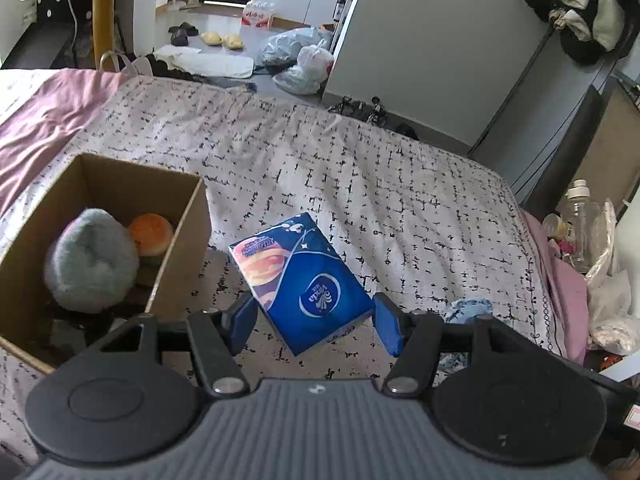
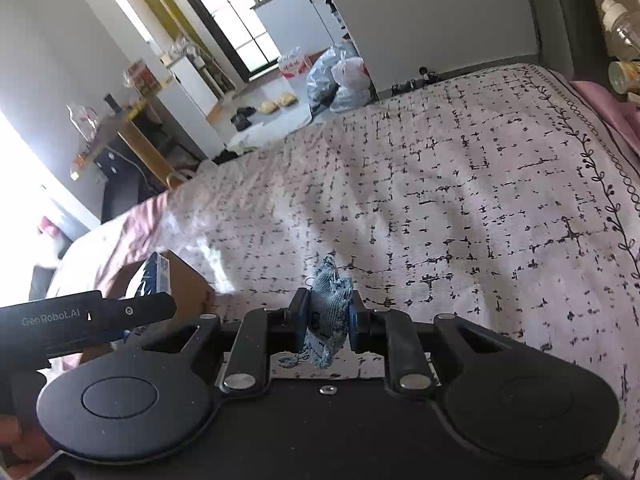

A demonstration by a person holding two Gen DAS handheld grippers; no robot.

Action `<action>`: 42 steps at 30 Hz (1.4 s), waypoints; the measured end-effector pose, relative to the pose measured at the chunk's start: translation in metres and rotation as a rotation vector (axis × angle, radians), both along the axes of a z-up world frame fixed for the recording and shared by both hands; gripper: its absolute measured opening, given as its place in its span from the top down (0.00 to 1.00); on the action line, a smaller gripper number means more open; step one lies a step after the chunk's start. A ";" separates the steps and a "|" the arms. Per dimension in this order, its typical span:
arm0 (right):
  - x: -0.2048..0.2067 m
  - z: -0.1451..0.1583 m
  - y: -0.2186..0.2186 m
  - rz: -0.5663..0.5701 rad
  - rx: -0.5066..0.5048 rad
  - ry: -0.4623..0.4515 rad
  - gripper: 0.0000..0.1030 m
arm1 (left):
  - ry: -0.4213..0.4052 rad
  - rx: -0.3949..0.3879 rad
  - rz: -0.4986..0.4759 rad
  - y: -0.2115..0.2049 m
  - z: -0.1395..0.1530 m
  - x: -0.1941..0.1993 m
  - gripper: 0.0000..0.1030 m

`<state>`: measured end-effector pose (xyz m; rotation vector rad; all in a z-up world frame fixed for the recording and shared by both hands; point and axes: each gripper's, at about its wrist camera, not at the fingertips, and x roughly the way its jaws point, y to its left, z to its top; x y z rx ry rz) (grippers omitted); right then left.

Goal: Organize soft objects
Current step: 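Carry both items over the box and open both tools to drop them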

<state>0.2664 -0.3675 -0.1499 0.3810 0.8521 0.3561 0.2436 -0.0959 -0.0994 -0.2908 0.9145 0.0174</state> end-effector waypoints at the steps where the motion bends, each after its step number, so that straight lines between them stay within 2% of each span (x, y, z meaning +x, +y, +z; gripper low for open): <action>1: -0.003 0.002 0.000 -0.003 0.005 -0.004 0.81 | -0.007 -0.001 0.000 0.002 0.004 -0.003 0.41; 10: -0.031 0.028 0.007 -0.008 0.044 -0.060 0.81 | -0.073 -0.013 0.019 0.020 0.034 -0.026 0.41; 17: -0.043 0.049 0.028 0.018 0.042 -0.084 0.81 | -0.104 -0.034 0.043 0.043 0.044 -0.040 0.41; 27: -0.050 0.072 0.077 0.046 -0.011 -0.123 0.81 | -0.115 -0.068 0.057 0.088 0.048 -0.047 0.41; 42: -0.042 0.083 0.154 0.085 -0.044 -0.121 0.81 | -0.092 -0.126 0.061 0.152 0.045 -0.041 0.41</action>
